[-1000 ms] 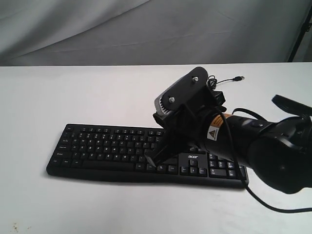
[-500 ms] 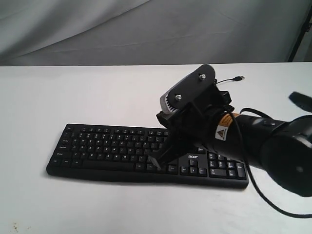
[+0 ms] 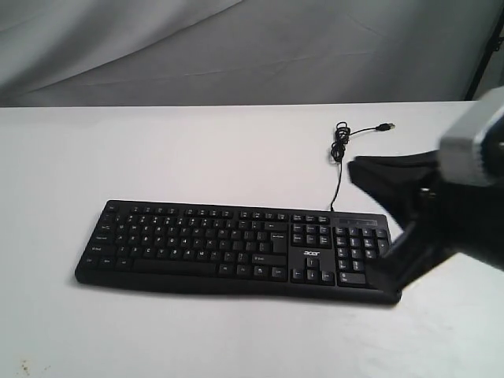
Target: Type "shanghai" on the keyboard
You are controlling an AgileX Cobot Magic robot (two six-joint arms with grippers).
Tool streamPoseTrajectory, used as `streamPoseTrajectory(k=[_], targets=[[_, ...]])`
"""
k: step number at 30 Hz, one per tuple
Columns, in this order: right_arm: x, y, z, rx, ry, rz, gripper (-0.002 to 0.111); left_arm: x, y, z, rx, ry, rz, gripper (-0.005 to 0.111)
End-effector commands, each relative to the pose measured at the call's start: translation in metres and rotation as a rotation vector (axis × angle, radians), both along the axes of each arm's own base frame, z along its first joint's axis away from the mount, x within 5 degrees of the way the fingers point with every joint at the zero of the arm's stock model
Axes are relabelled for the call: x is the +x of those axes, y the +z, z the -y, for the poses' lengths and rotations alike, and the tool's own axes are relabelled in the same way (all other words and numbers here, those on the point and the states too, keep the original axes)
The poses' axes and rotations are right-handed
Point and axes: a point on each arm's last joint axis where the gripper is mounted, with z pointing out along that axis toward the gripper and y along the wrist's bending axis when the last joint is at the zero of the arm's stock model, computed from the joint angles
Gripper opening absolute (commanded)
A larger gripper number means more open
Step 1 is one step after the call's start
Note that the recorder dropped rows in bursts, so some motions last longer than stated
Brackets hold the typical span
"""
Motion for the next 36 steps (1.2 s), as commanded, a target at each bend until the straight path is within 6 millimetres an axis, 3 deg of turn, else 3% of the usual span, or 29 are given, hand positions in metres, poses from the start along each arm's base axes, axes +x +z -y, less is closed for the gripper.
streamPoseTrajectory(k=[1,4,7,17,24,36], targets=[[-0.020,-0.008,0.043,0.022,-0.145,0.035,0.000,0.000,-0.001,0.000,-0.003,-0.004,0.004,0.000],[-0.038,-0.016,0.069,0.076,-0.258,0.089,0.000,0.000,-0.001,0.000,-0.003,-0.004,0.004,0.000],[-0.056,-0.028,0.081,0.127,-0.309,0.142,0.000,0.000,-0.001,0.000,-0.003,-0.004,0.004,0.000],[-0.074,-0.047,0.090,0.206,-0.328,0.248,0.000,0.000,-0.001,0.000,-0.003,-0.004,0.004,0.000],[-0.089,-0.058,0.102,0.210,-0.435,0.289,0.000,0.000,-0.001,0.000,-0.003,-0.004,0.004,0.000],[-0.089,-0.065,0.103,0.203,-0.447,0.272,0.000,0.000,-0.001,0.000,-0.003,-0.004,0.004,0.000]])
